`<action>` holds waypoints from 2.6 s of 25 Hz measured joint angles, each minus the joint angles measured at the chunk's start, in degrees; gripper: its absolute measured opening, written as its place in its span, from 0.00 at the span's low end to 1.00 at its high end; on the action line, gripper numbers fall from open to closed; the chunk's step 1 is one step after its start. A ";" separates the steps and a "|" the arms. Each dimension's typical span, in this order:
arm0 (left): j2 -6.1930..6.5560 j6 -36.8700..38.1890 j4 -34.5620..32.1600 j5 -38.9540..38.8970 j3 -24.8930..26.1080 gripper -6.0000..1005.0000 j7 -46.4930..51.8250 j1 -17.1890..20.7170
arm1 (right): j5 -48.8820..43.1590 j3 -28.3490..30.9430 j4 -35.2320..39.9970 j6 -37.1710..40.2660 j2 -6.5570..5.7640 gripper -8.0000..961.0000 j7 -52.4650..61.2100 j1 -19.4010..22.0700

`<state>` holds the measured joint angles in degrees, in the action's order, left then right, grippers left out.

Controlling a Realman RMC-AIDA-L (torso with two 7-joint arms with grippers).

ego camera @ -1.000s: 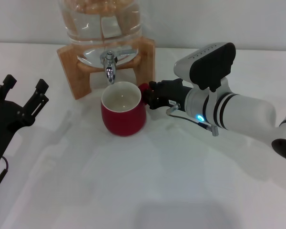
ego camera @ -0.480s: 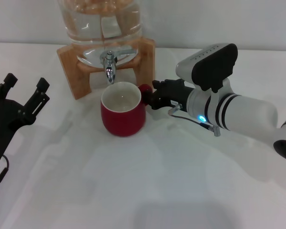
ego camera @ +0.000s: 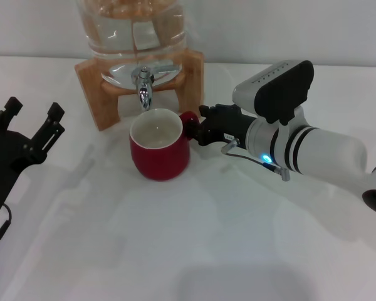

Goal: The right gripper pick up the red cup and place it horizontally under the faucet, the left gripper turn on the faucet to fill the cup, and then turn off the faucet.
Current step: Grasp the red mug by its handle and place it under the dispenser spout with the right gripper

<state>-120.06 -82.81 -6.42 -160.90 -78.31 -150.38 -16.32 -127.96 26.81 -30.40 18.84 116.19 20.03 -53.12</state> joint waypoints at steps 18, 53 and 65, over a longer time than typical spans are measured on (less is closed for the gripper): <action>0.00 1.45 0.00 -0.17 0.00 0.89 0.00 -1.09 | 0.03 -0.33 1.30 -1.12 0.00 0.45 0.23 -0.66; 0.19 1.73 0.00 -0.21 0.00 0.89 0.00 -1.56 | -0.09 -0.80 -0.24 0.25 0.00 0.46 -0.03 1.12; 0.26 2.56 0.00 -0.21 0.02 0.89 0.00 -1.61 | -2.39 -0.35 -0.83 0.32 0.00 0.46 0.12 1.36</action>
<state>-119.79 -80.25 -6.42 -161.11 -78.29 -150.38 -17.93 -130.35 26.46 -31.23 19.16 116.19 20.15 -51.77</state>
